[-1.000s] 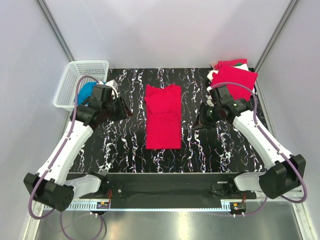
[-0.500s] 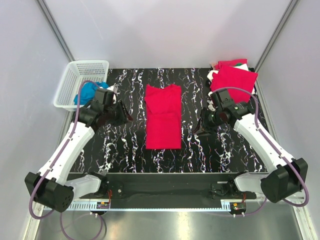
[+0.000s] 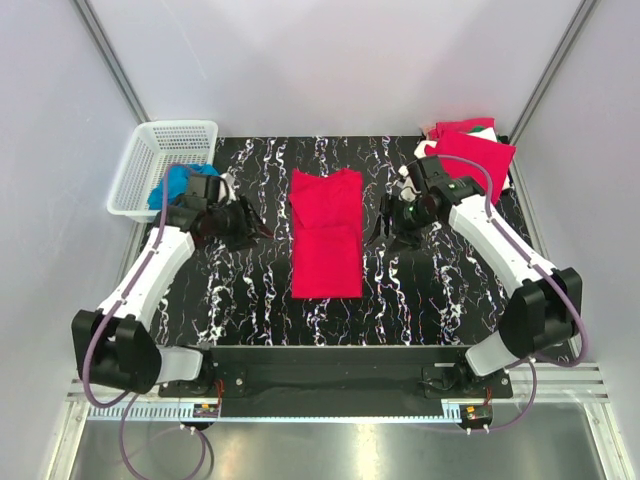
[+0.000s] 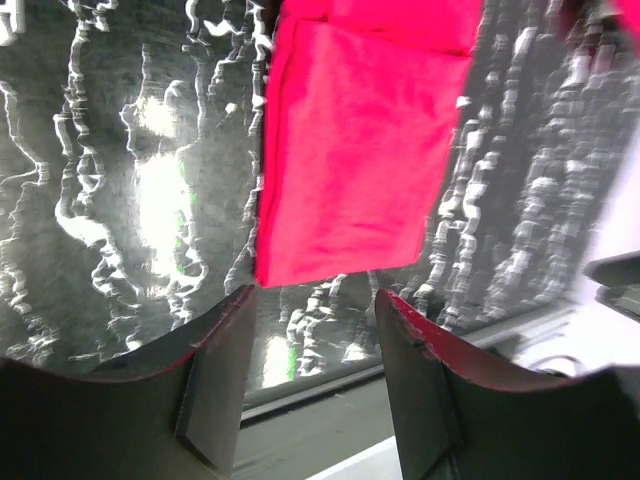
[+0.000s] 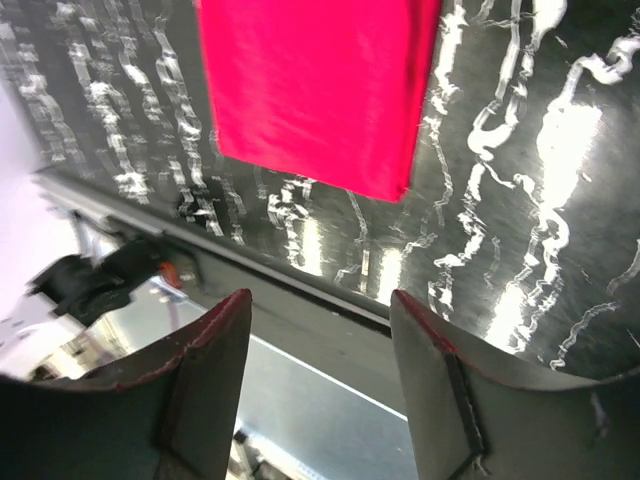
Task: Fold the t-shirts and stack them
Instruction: Fold the tshirt
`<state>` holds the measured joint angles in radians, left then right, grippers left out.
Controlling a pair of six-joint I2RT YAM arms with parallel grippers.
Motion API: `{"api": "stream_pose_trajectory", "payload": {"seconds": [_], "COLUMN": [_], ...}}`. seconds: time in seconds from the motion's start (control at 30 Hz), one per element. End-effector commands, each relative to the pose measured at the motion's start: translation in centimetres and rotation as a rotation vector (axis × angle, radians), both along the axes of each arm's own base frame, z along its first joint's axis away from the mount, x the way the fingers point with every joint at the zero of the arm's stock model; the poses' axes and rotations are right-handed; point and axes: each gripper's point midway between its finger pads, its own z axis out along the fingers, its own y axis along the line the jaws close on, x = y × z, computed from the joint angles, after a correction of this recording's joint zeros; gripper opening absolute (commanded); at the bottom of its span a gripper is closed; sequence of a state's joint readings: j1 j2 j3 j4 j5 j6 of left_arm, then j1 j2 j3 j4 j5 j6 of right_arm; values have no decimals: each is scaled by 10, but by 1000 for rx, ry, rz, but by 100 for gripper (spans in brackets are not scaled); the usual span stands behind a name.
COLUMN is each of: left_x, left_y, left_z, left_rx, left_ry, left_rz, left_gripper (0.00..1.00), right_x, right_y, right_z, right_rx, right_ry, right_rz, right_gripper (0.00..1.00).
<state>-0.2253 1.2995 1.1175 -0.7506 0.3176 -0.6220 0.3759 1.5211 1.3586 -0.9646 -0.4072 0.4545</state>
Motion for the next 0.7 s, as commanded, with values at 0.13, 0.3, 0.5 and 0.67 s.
{"api": "stream_pose_trajectory", "payload": {"seconds": [0.13, 0.3, 0.5, 0.67], "left_x": [-7, -27, -47, -60], "left_y": [-18, -21, -16, -22], "left_z": [-12, -27, -53, -60], "left_rx": [-334, -365, -332, -391], "left_ry": [75, 111, 154, 211], "left_rz": [-159, -200, -191, -241], "left_gripper": [55, 55, 57, 58], "right_x": [10, -18, -49, -48], "right_y": [16, 18, 7, 6], "right_z": [-15, -46, -67, -65], "right_rx": [231, 309, 296, 297], "right_ry": [-5, 28, 15, 27], "right_rz": [32, 32, 56, 7], "right_gripper": [64, 62, 64, 64]}}
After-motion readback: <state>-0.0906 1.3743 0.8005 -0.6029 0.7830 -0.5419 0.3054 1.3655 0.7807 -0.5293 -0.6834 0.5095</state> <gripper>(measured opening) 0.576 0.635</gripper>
